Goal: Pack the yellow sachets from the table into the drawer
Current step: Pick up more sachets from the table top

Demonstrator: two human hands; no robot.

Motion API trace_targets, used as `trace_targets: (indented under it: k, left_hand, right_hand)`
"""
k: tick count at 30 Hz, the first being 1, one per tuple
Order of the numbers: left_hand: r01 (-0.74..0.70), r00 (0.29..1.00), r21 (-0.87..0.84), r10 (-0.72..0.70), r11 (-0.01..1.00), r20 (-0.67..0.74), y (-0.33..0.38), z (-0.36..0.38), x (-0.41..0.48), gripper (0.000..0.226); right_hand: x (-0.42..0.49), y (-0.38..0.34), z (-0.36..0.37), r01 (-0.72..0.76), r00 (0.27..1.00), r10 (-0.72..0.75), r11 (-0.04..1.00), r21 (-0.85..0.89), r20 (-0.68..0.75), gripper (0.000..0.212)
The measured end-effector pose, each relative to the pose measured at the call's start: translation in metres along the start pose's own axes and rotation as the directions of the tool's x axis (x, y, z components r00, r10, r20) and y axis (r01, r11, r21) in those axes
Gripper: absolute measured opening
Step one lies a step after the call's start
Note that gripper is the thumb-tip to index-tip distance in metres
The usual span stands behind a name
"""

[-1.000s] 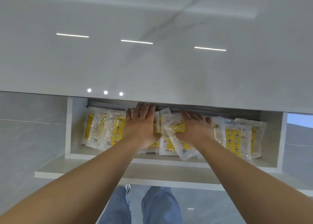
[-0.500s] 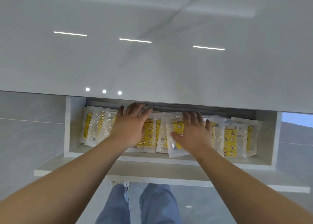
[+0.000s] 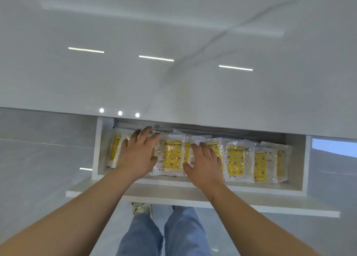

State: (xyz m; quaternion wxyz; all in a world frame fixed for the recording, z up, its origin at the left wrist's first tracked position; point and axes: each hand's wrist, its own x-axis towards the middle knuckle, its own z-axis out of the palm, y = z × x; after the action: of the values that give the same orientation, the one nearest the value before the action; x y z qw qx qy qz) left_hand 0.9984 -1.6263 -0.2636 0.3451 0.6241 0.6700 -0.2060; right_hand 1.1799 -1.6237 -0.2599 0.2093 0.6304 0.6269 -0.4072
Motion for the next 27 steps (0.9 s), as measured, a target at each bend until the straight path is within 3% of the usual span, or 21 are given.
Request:
trace_targets:
  k: [4, 9, 14, 16, 20, 23, 27]
  left_hand:
    - [-0.099, 0.987, -0.262, 0.063, 0.96, -0.145, -0.004, -0.051, -0.038, 0.051]
    - [-0.224, 0.95, -0.424, 0.099, 0.877, -0.297, -0.025, -0.139, -0.072, 0.041]
    - [-0.34, 0.907, -0.43, 0.172, 0.837, -0.384, -0.075, -0.225, -0.064, 0.038]
    - [-0.366, 0.909, -0.442, 0.212, 0.819, -0.359, -0.103, -0.26, -0.059, 0.037]
    - [-0.454, 0.882, -0.3, 0.378, 0.839, -0.28, -0.16, -0.329, -0.069, 0.038]
    - [-0.509, 0.856, -0.203, 0.466, 0.836, -0.224, -0.188, -0.372, -0.086, 0.036]
    - [-0.56, 0.823, -0.136, 0.53, 0.817, -0.205, -0.206, -0.429, -0.098, 0.033]
  right_hand:
    - [-0.032, -0.028, -0.038, -0.036, 0.993, 0.061, 0.972, 0.234, -0.101, 0.048]
    - [-0.08, -0.084, -0.095, -0.007, 0.968, 0.13, 0.867, 0.497, -0.213, 0.049]
    - [-0.096, -0.17, -0.134, -0.006, 0.923, 0.259, 0.751, 0.661, -0.286, 0.046]
    - [-0.098, -0.215, -0.142, -0.013, 0.89, 0.338, 0.689, 0.725, -0.305, 0.047]
    - [-0.112, -0.317, -0.157, 0.015, 0.827, 0.463, 0.55, 0.835, -0.32, 0.046]
    - [-0.129, -0.378, -0.169, 0.064, 0.81, 0.5, 0.444, 0.894, -0.307, 0.044]
    - [-0.149, -0.422, -0.189, 0.134, 0.773, 0.538, 0.381, 0.915, -0.337, 0.043]
